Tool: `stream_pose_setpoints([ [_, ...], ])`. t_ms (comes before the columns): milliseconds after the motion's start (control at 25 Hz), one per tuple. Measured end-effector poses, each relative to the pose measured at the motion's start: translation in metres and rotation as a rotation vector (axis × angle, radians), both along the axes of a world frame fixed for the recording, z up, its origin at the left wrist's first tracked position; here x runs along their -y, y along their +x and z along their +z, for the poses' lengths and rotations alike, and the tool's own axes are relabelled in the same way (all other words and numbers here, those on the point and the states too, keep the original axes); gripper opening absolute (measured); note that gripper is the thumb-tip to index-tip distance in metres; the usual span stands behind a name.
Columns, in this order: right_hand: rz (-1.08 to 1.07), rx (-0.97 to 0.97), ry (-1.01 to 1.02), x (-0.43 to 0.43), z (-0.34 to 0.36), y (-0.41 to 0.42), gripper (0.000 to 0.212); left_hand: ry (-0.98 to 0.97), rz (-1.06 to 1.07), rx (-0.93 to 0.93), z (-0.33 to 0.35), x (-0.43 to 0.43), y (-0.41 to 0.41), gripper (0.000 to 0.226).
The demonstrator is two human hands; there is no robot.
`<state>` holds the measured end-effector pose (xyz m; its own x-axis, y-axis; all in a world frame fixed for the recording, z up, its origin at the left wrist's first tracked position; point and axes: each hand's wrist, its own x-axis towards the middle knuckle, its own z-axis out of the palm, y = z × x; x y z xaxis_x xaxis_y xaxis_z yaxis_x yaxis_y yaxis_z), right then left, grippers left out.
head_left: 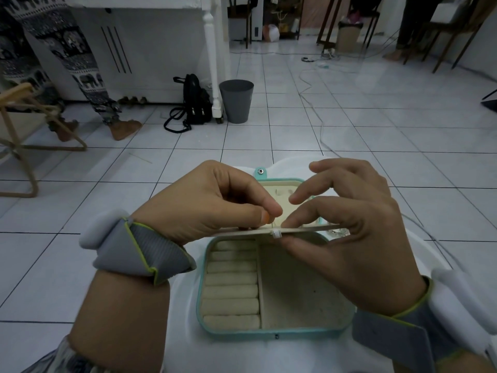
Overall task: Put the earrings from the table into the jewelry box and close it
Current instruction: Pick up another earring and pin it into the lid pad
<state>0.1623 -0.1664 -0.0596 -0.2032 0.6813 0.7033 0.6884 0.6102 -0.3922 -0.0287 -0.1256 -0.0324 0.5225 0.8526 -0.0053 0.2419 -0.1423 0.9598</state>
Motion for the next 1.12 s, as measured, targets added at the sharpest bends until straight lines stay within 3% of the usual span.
stream_pose_setpoints([
  [720, 0.008, 0.016, -0.015, -0.0004, 0.0003, -0.0012, 0.013, 0.041, -0.077, 0.001, -0.0014, -0.0018, -0.0011, 0.010],
  [1120, 0.015, 0.029, -0.028, 0.0012, 0.0006, -0.0022, 0.014, 0.105, -0.090, -0.103, 0.0056, -0.0007, 0.0039, 0.014],
])
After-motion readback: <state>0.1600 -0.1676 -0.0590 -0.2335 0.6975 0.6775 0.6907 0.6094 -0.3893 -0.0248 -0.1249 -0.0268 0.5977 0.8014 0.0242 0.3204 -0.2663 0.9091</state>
